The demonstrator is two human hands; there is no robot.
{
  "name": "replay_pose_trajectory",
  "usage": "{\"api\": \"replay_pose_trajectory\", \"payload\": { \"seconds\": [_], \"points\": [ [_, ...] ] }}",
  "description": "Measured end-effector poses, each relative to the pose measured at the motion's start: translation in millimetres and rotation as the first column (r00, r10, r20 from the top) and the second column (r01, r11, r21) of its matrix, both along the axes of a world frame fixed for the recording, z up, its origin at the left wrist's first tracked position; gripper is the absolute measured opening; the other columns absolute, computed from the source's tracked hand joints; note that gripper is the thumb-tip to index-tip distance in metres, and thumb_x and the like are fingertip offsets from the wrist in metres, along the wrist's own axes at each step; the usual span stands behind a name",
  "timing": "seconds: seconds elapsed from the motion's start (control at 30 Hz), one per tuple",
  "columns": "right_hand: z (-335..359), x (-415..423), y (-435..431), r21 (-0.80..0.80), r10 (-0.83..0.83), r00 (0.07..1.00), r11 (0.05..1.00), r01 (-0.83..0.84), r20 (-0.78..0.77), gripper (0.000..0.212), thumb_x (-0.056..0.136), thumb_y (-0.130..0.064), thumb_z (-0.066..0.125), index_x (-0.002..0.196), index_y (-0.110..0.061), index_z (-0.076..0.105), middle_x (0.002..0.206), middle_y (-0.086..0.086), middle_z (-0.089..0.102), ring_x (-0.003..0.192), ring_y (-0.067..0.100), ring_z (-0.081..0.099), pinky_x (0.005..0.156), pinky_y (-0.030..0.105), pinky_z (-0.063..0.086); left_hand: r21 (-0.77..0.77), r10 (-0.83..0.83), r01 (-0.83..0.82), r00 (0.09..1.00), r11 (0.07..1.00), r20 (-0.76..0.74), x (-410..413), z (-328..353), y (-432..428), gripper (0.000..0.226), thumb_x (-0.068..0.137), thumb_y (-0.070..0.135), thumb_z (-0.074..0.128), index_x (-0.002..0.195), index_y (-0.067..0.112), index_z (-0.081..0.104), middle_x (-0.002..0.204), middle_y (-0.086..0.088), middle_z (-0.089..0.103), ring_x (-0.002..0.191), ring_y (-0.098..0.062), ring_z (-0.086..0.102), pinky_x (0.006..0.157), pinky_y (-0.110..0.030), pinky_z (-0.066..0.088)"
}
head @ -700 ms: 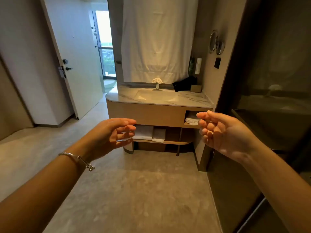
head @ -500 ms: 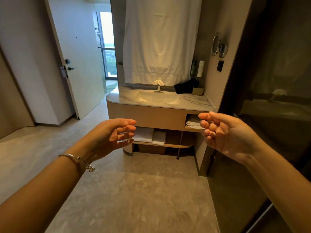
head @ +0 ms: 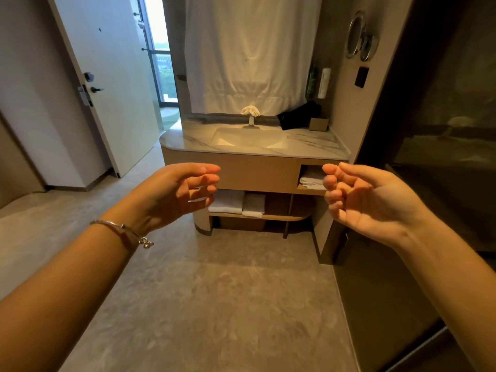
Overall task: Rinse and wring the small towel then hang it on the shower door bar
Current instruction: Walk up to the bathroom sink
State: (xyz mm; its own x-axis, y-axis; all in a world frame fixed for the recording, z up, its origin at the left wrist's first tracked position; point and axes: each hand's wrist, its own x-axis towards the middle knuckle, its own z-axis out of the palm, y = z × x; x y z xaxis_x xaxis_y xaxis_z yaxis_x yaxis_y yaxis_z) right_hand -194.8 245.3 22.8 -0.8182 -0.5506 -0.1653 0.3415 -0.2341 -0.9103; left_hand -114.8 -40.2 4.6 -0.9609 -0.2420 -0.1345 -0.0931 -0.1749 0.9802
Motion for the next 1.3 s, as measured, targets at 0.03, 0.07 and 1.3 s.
{"api": "replay_pose_trajectory", "payload": {
  "seconds": [0.03,0.07,1.3],
  "points": [
    [-1,-5,0,0.014,-0.011,1.0,1.0,0.011,0.007,0.027,0.069,-0.028,0.062,0.091,-0.013,0.068,0.06,-0.002,0.064,0.05,0.007,0.056,0.044,0.016,0.048,0.014,-0.007,0.007,1.0,1.0,-0.001,-9,-1,-1,0.017,0.085,0.023,0.057,0.092,0.015,0.071,0.069,0.003,0.075,0.065,-0.009,0.071,0.062,-0.026,0.06],
    [-3,-10,0,0.024,-0.02,1.0,1.0,0.019,0.015,0.026,0.07,-0.027,0.062,0.091,-0.013,0.068,0.06,-0.002,0.064,0.05,0.007,0.056,0.044,0.017,0.048,0.023,-0.011,0.011,1.0,1.0,0.002,-17,-3,-1,0.017,0.084,0.023,0.058,0.092,0.015,0.071,0.069,0.002,0.075,0.065,-0.009,0.071,0.062,-0.026,0.06],
    [-87,-273,-108,0.145,0.059,0.954,0.984,-0.105,0.295,0.006,0.072,-0.021,0.061,0.068,-0.016,0.062,0.057,-0.003,0.054,0.047,0.007,0.046,0.041,0.015,0.036,0.204,-0.088,0.068,0.992,0.977,0.091,-275,-88,-51,0.008,0.07,0.022,0.068,0.069,0.018,0.074,0.04,0.006,0.046,0.049,-0.008,0.056,0.068,-0.026,0.059]
  ]
}}
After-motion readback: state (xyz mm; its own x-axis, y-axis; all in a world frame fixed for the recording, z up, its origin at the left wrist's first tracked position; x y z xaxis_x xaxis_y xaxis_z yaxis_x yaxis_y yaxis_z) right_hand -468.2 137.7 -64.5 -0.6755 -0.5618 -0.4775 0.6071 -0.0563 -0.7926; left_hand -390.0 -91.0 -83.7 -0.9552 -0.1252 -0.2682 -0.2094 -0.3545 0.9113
